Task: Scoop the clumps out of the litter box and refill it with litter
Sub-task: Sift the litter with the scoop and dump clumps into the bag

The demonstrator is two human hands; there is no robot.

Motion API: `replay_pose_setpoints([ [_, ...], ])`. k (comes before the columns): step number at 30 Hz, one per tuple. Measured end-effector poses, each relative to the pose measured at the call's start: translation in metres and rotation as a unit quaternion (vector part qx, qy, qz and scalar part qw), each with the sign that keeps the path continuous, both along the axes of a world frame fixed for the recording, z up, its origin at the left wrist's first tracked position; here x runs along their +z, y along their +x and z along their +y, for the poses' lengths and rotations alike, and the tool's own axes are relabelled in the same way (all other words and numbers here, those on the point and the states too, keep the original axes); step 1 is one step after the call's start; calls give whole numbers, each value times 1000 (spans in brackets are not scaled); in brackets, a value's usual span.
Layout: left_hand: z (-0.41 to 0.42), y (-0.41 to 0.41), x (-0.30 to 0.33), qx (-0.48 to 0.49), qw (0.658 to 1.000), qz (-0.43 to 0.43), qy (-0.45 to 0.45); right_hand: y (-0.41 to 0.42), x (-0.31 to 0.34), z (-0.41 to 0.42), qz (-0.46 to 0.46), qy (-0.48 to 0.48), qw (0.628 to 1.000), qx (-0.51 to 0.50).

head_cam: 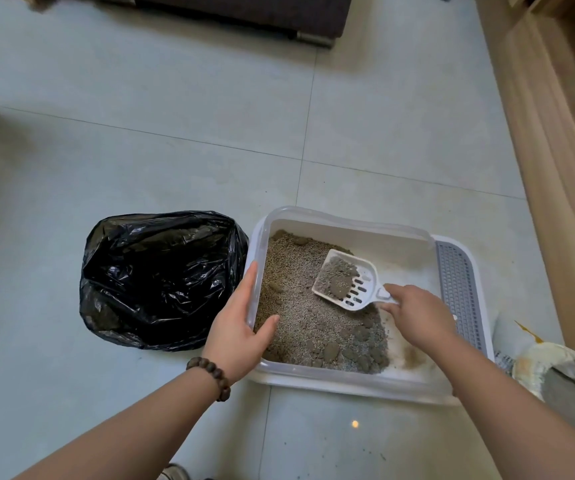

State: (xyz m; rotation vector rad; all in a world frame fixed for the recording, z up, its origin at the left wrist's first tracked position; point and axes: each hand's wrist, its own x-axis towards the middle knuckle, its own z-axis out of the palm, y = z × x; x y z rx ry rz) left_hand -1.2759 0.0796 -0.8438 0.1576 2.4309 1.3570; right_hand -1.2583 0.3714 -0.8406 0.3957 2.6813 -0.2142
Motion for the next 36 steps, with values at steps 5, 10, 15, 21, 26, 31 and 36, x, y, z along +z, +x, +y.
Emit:
replay_pose_setpoints([
  [5, 0, 0, -1, -3, 1000, 6, -5, -26, 7, 7, 1, 76, 997, 19],
  [10, -2, -1, -4, -5, 1000, -3, -11, -53, -4, -24, -16, 117, 992, 50],
  [15, -4, -2, -6, -10, 1000, 4, -19, -70, -18, -61, -12, 68, 996, 48],
  [21, -3, -2, -5, -9, 1000, 2, -18, -80, -29, -71, 11, -11, 998, 59],
  [26, -5, -3, -10, -5, 1000, -1, -14, -70, -42, -58, 67, -76, 993, 61],
  [31, -7, -3, -10, -11, 1000, 1, -5, -50, -34, -41, 47, -125, 991, 25],
  [36, -6, -5, -9, -23, 1000, 1, -14, -13, -25, -22, 37, -105, 994, -15],
])
